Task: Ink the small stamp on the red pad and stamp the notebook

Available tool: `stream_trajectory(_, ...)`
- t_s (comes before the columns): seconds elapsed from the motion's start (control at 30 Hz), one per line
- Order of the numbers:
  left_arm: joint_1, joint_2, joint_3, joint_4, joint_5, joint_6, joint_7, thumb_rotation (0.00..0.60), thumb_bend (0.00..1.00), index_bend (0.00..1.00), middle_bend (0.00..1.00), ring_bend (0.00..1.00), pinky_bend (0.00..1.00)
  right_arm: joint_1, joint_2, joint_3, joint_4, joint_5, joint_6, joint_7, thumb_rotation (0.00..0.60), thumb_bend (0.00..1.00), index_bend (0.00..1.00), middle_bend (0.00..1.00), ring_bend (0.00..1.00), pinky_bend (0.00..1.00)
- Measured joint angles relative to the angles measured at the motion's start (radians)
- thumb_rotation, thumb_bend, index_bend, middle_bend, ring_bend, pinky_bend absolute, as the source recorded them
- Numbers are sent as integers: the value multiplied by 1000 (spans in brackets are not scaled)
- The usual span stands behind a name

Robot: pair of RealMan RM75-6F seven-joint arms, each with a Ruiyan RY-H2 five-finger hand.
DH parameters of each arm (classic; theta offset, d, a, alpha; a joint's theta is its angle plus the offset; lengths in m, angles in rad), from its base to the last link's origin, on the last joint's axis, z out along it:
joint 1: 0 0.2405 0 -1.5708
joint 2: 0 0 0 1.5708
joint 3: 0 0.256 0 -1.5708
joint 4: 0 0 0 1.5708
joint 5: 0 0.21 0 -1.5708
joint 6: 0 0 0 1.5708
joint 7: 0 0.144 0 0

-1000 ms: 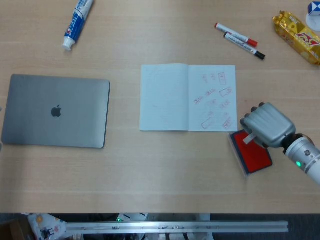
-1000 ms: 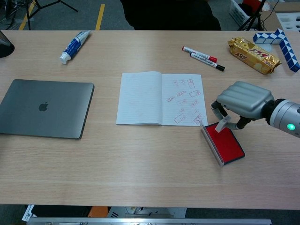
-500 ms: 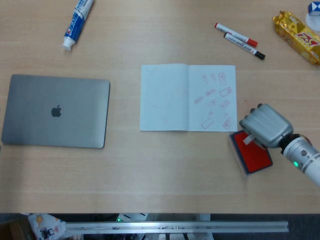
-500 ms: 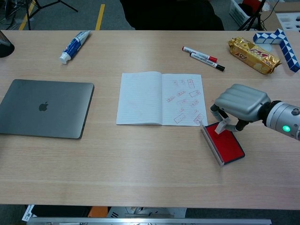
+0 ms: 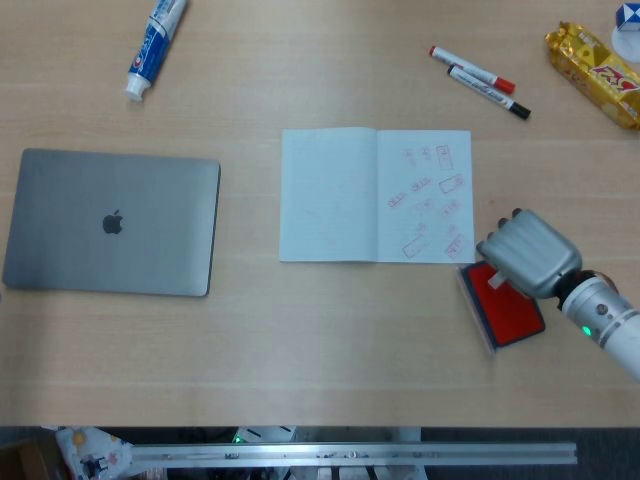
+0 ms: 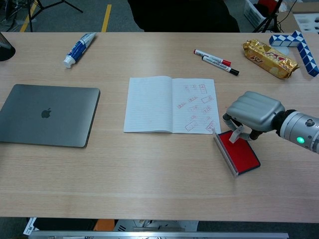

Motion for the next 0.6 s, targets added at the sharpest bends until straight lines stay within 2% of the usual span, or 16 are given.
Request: stream_trajectory(0.6,5,-3,3,11,5,5,-12,600,244,166,107,249,226,-10,-17,-22,15,-9,11,-25,600,534,767,618,489,472)
